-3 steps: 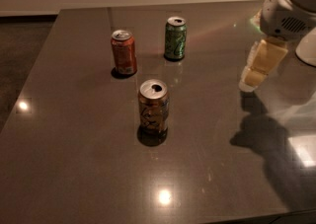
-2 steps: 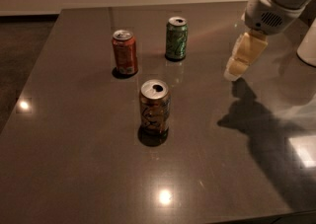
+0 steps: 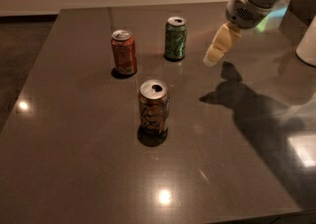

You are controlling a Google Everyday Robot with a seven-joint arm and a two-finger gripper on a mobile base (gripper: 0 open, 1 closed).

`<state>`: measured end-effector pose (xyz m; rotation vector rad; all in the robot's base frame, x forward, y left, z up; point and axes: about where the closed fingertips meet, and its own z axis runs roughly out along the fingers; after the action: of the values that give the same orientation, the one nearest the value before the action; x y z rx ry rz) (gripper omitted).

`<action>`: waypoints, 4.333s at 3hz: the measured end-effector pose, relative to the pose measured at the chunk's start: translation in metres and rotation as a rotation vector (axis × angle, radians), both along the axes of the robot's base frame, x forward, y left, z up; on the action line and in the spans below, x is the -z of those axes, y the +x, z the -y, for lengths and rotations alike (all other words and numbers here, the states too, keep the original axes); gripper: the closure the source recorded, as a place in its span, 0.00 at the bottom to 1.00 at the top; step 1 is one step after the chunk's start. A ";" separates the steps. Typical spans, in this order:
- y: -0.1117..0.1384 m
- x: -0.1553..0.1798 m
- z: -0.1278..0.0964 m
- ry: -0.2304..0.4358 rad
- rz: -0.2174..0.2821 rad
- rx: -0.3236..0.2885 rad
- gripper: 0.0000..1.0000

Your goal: Move green can near coke can

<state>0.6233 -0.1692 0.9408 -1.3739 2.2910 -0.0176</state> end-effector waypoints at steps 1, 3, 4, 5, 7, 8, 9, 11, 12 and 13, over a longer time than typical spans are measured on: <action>0.038 0.006 -0.013 0.088 0.011 0.061 0.00; 0.084 0.013 -0.038 0.236 0.014 0.117 0.00; 0.099 0.018 -0.048 0.286 0.007 0.128 0.00; 0.107 0.023 -0.060 0.319 -0.005 0.118 0.00; 0.114 0.026 -0.084 0.354 -0.025 0.071 0.18; 0.114 0.026 -0.090 0.367 -0.034 0.049 0.41; 0.112 0.022 -0.094 0.373 -0.036 0.027 0.64; 0.087 0.006 -0.122 0.404 -0.058 -0.094 1.00; 0.064 0.001 -0.154 0.420 -0.077 -0.204 1.00; 0.041 0.004 -0.180 0.423 -0.102 -0.298 1.00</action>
Offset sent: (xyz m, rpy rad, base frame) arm 0.0905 0.0458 -0.0058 0.2754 -0.0284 -0.1227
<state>0.6639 0.0107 0.9372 -1.4876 1.9886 0.6082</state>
